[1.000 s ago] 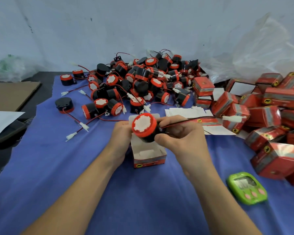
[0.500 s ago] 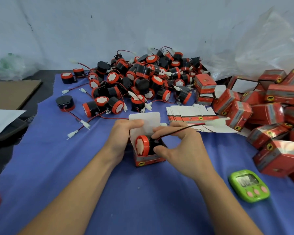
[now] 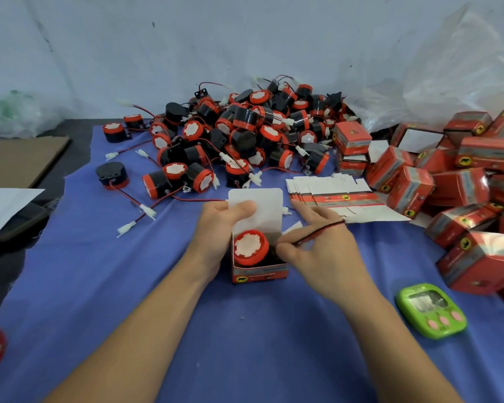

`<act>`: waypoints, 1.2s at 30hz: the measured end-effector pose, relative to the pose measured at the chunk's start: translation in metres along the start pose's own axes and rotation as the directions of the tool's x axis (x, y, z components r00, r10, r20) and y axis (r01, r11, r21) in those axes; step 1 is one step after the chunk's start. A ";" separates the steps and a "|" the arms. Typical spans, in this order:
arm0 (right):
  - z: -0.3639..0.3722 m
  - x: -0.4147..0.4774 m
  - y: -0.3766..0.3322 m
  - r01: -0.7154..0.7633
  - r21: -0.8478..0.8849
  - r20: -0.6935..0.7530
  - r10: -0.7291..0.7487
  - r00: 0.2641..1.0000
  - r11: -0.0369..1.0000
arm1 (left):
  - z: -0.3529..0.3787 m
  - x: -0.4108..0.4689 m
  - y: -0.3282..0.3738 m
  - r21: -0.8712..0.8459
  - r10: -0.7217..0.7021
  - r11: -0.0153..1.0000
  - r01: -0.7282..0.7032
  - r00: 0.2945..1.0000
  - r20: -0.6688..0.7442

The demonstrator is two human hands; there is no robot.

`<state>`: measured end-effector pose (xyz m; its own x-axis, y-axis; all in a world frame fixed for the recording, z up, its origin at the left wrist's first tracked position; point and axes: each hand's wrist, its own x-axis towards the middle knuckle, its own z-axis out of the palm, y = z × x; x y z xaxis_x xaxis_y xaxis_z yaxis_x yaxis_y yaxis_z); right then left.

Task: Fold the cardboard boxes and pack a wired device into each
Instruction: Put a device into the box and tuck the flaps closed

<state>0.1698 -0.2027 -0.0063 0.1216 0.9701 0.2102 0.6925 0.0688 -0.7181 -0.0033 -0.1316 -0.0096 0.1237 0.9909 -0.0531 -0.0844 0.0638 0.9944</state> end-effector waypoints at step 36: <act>-0.002 -0.015 -0.026 0.234 0.118 -0.476 -0.151 0.866 0.965 | 0.010 -0.035 -0.012 0.384 0.214 0.901 -0.201 0.977 0.010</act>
<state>0.1510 -0.2193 0.0106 0.3394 0.7188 0.6067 0.6126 0.3205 -0.7225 0.0037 -0.1682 -0.0188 0.1130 0.9803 0.1618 0.2790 -0.1876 0.9418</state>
